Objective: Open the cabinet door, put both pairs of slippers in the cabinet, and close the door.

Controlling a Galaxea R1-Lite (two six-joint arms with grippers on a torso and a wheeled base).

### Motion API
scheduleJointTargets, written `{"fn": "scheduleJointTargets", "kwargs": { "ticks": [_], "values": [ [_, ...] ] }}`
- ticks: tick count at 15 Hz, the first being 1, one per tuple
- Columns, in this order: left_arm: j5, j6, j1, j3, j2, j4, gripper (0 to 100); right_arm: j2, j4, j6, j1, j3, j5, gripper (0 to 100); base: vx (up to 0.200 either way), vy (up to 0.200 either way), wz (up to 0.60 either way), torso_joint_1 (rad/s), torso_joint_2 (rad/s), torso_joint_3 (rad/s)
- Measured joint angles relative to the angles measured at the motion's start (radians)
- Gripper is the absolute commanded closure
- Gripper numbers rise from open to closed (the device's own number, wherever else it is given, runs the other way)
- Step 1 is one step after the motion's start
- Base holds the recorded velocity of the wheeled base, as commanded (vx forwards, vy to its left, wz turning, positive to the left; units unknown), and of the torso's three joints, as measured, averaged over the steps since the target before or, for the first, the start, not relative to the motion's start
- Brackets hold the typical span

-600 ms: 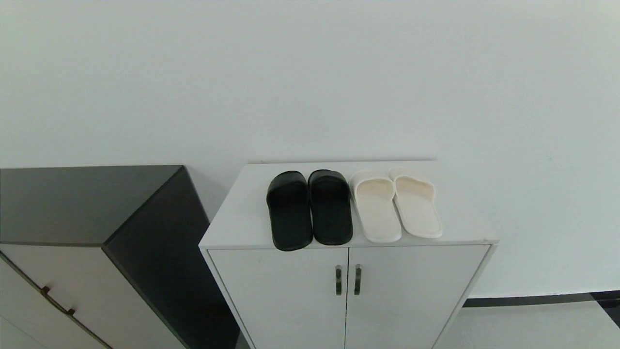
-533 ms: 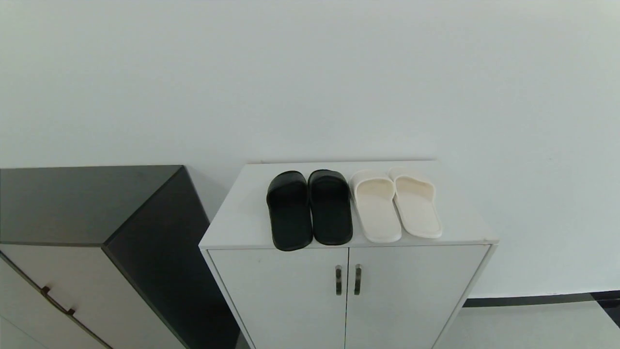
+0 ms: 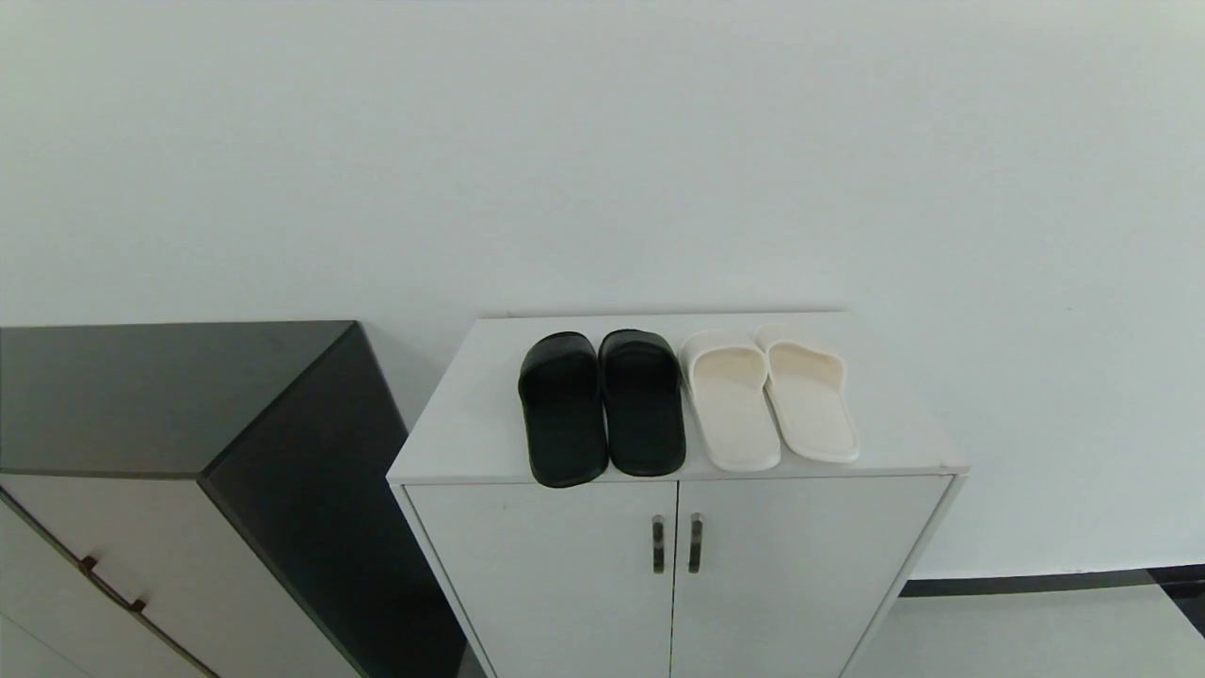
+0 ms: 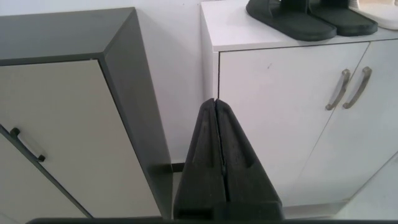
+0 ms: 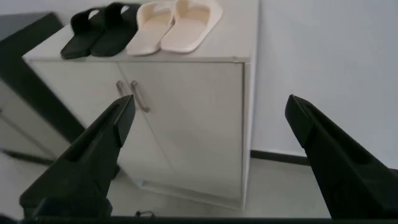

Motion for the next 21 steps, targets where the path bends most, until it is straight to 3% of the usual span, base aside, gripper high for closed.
{"fn": "scheduleJointTargets", "kwargs": {
  "ticks": [3,5,9,12,16,21],
  "values": [
    [0.000,0.002,0.000,0.000,0.000,0.000,100,0.221,-0.157,0.002,0.059,-0.014,0.027,0,0.000,0.000,0.00,0.000,0.00,0.000],
    [0.000,0.003,0.000,0.000,0.000,0.000,100,0.338,-0.211,0.041,0.154,-0.043,-0.015,0,0.000,0.000,0.00,0.000,0.00,0.000],
    [-0.001,0.016,0.000,0.000,0.000,0.000,100,0.491,-0.230,0.137,0.490,-0.133,-0.271,0,0.000,0.000,0.00,0.000,0.00,0.000],
    [-0.001,0.016,0.000,0.000,0.000,0.000,100,0.646,-0.257,0.211,0.648,-0.238,-0.428,0,0.000,0.000,0.00,0.000,0.00,0.000],
    [-0.001,0.014,-0.001,0.000,0.000,0.000,100,0.888,-0.351,0.229,0.696,-0.362,-0.546,0,0.000,0.000,0.00,0.000,0.00,0.000],
    [-0.001,0.013,0.000,0.000,0.000,0.000,100,1.212,-0.511,0.193,0.666,-0.527,-0.707,0,0.000,0.000,0.00,0.000,0.00,0.000]
  ]
}}
